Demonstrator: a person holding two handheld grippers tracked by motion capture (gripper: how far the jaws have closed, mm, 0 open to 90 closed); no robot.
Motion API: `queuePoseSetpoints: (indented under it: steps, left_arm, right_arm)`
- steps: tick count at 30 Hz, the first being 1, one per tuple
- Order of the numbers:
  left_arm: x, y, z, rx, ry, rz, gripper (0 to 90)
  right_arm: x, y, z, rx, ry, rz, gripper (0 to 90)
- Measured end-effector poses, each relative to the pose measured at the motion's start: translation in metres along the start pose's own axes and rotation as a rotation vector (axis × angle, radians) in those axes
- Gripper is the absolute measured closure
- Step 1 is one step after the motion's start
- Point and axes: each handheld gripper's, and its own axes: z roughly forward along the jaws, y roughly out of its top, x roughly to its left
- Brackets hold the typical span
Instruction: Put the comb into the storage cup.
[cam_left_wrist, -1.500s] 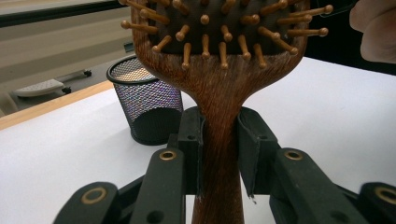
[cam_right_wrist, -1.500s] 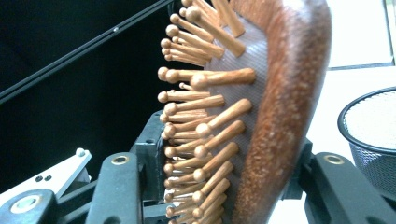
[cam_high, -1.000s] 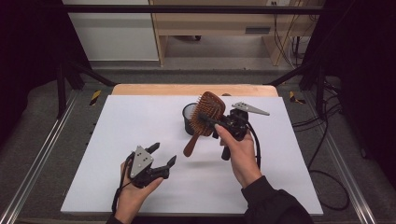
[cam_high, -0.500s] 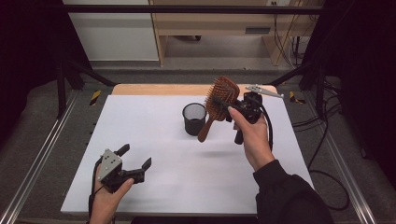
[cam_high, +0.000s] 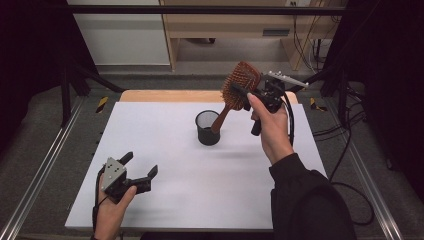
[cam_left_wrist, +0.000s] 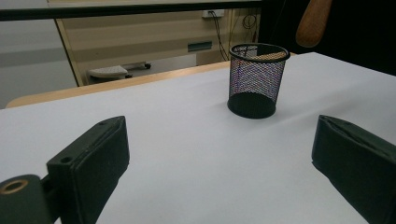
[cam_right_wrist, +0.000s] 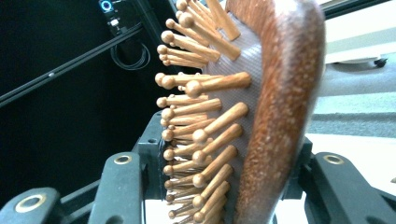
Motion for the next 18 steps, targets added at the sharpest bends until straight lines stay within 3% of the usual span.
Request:
queuePoseSetpoints:
  steps: [7, 18]
  left_arm:
    - [0.002, -0.001, 0.001, 0.003, 0.0, -0.004, 4.0]
    - [0.004, -0.001, 0.003, -0.008, 0.005, -0.006, 1.8]
  right_arm:
    - [-0.008, 0.014, 0.015, -0.039, -0.023, -0.007, 49.1]
    - [-0.015, 0.017, 0.037, -0.036, -0.051, -0.037, 49.1]
